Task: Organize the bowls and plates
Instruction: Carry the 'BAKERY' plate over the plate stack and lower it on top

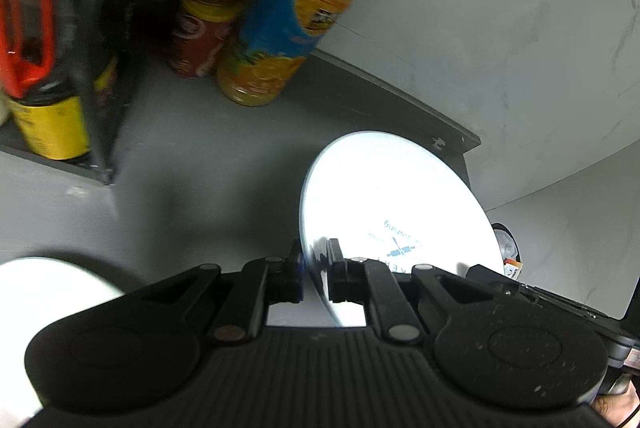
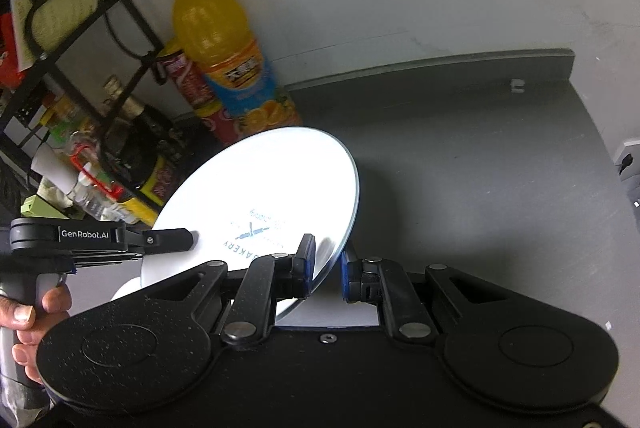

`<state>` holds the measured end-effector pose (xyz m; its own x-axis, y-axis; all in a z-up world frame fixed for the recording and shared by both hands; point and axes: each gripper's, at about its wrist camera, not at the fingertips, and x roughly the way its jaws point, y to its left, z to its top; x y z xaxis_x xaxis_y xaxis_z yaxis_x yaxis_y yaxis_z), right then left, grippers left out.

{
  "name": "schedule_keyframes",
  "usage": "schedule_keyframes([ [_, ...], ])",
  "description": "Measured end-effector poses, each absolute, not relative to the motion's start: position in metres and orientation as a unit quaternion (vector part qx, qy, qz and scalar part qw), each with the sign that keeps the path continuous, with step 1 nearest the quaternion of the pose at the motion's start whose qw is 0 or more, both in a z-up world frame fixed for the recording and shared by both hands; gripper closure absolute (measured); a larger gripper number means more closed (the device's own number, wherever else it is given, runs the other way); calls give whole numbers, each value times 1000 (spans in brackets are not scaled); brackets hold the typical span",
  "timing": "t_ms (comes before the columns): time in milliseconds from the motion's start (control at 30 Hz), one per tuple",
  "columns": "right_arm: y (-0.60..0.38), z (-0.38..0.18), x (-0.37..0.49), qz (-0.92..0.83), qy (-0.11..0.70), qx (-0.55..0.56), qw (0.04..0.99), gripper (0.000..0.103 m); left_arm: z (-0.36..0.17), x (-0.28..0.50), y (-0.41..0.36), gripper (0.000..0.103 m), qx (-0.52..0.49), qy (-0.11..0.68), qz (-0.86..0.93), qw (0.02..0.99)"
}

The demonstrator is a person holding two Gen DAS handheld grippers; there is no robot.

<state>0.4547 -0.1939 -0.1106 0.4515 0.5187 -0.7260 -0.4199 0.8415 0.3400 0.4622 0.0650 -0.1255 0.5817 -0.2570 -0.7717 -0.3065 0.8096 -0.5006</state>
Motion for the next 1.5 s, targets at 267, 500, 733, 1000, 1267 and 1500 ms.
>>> schedule_keyframes([
  [267,-164,-114,428,280,451,62,845,90,-125,432,96,95,-304,459,20,835],
  [500,-139,-122,409,292,460,53,837,90,-136,402,121,94,-310,462,32,830],
  [733,-114,-129,387,309,473,36,824,90,-147,363,140,94,-324,466,56,822],
  [1000,-95,-138,368,316,488,3,813,91,-168,326,151,93,-338,479,73,807],
  [1267,-87,-141,358,316,490,-18,812,91,-182,298,152,92,-358,487,82,793],
  [1500,-76,-145,351,323,490,-40,809,91,-192,287,153,91,-373,487,93,784],
])
